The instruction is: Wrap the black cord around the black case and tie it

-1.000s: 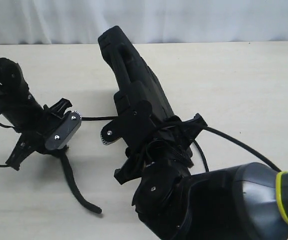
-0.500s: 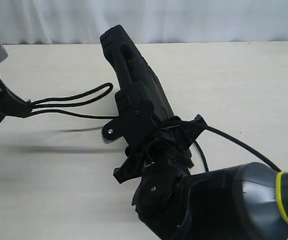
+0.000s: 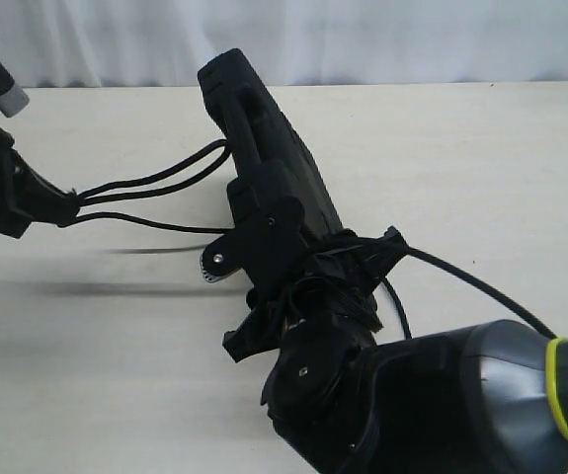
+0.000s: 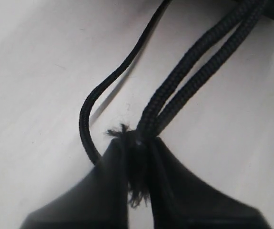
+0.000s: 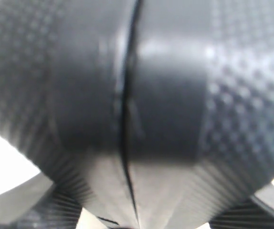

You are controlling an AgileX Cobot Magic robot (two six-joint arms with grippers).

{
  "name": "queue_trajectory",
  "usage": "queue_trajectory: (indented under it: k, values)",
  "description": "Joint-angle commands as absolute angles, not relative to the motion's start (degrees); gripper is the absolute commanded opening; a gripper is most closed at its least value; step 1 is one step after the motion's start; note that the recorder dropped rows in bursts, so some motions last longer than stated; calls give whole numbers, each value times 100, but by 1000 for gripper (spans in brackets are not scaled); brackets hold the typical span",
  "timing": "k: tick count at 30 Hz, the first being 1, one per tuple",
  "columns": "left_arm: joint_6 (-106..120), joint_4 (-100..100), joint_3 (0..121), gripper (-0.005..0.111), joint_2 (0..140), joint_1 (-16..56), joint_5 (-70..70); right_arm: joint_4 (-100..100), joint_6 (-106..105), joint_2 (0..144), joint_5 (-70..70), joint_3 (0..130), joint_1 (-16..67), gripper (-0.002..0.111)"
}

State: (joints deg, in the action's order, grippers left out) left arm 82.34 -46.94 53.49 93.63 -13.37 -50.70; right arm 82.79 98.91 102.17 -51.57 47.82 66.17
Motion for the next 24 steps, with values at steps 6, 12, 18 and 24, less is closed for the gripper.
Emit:
queue_trajectory:
  k: [6,12,18,24]
  values:
    - [7763,-4839,5340,0,9341,-1164,-4929,8270,9991,10155,-4929,4828,6609,4]
    - [7306,-4414,5340,0,9654,-370,-4588,8270,9991,10155,-4940,4828,6609,4]
    - [6865,-4261,5340,0,9694,-370,-4097,8270,9991,10155,-4940,4828,6609,4]
    - [6865,-4571,5460,0,9706,-252,-4176,8270,9991,10155,-4940,4828,6609,4]
